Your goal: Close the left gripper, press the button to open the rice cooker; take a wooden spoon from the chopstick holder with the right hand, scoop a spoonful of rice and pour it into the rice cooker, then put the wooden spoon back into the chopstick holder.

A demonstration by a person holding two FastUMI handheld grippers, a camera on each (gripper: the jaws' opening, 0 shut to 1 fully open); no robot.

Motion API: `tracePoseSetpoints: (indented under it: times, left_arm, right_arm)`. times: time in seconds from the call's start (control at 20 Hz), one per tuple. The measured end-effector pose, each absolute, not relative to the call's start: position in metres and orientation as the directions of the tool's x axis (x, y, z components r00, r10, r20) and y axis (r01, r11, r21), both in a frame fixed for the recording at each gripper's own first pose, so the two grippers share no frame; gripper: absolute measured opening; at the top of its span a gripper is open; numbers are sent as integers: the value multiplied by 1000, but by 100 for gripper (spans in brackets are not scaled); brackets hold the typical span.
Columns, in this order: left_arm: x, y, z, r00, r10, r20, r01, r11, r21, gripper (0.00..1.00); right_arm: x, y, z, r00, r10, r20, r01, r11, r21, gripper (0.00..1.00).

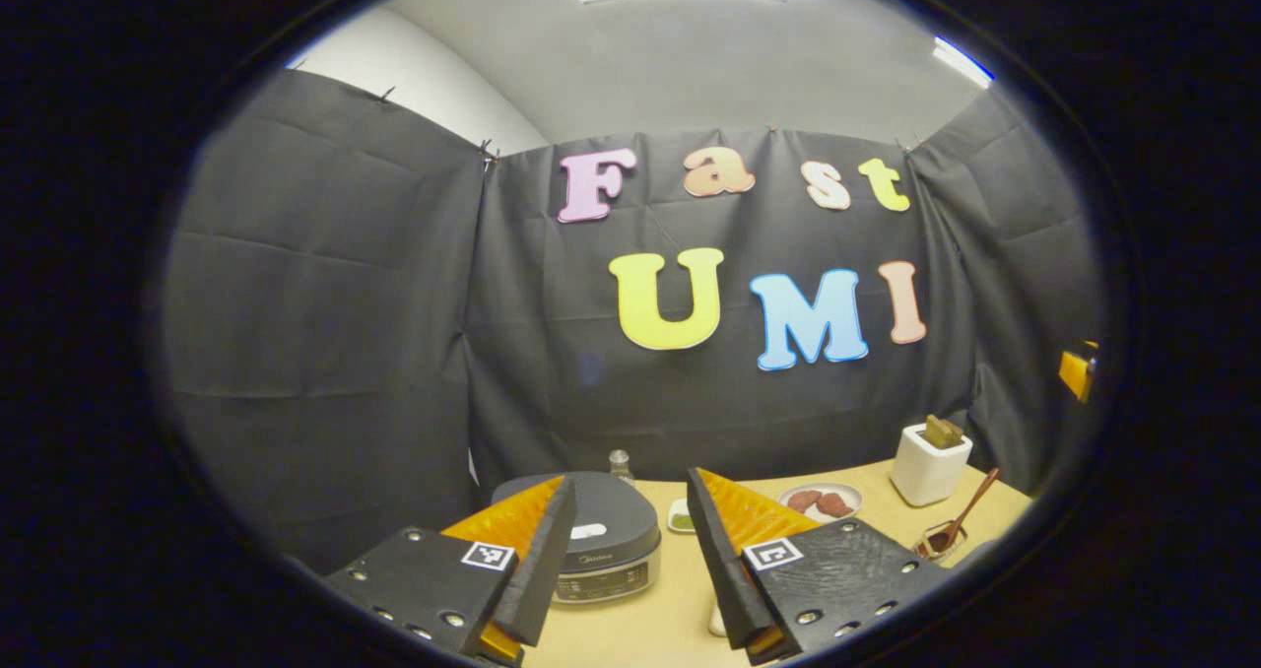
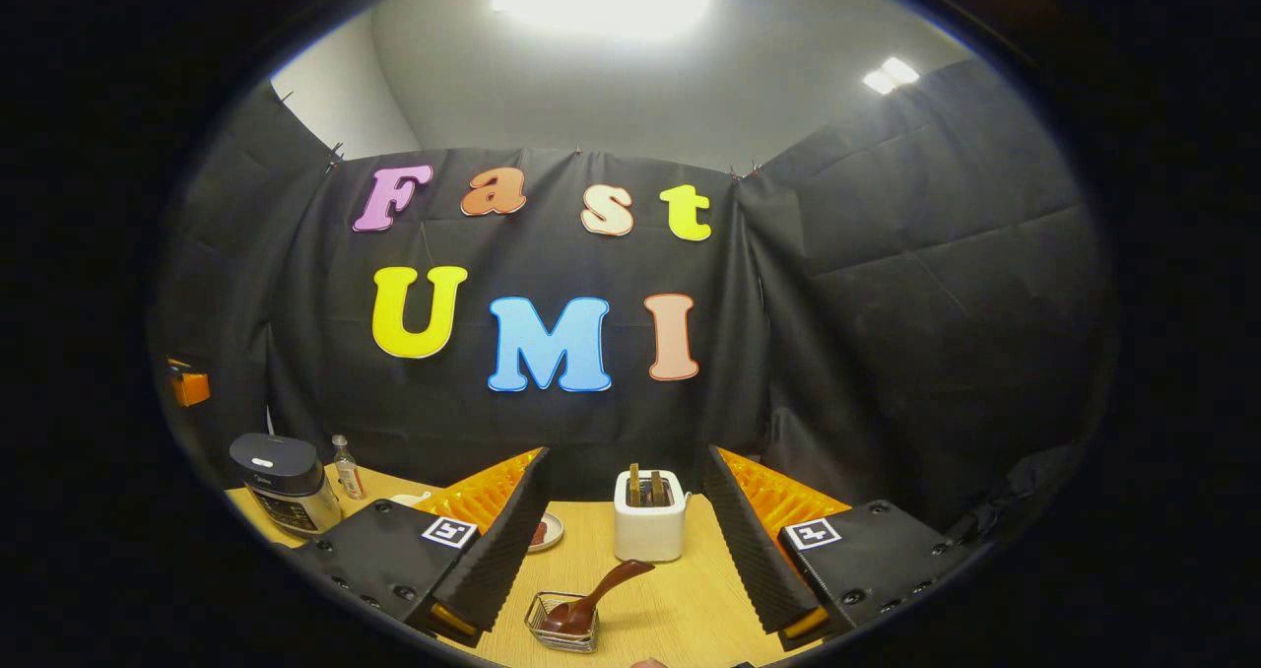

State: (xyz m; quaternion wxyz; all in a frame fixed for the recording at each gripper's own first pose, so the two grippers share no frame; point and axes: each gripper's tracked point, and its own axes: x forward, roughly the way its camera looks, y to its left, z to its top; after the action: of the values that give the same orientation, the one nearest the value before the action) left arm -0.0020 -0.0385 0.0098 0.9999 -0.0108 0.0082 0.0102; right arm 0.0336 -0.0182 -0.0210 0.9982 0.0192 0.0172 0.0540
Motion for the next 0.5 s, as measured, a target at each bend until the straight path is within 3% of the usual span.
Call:
tracePoseSetpoints:
  times: [0.05, 0.15, 0.25, 0.45, 0.5]
  left_arm:
    - [-3, -37, 12, 999, 46, -9, -46, 999, -7, 69]
    - [-4, -37, 12, 999, 53, -8, -53, 999, -1, 48]
    - [-4, -36, 19, 998, 58, 3, -58, 998, -6, 44]
    - [12, -16, 13, 997, 74, 2, -74, 997, -12, 24]
    - [19, -8, 13, 996, 88, 3, -88, 996, -17, 15]
  right_arm:
    - [35, -20, -23, 993, 116, -35, -115, 992, 44, 98]
    - [36, -21, -27, 990, 133, -42, -130, 990, 52, 98]
    - [39, -23, -29, 989, 140, -47, -137, 989, 52, 98]
    - [40, -20, -30, 991, 123, -48, -121, 991, 60, 97]
    - [41, -18, -32, 992, 118, -53, -115, 992, 54, 97]
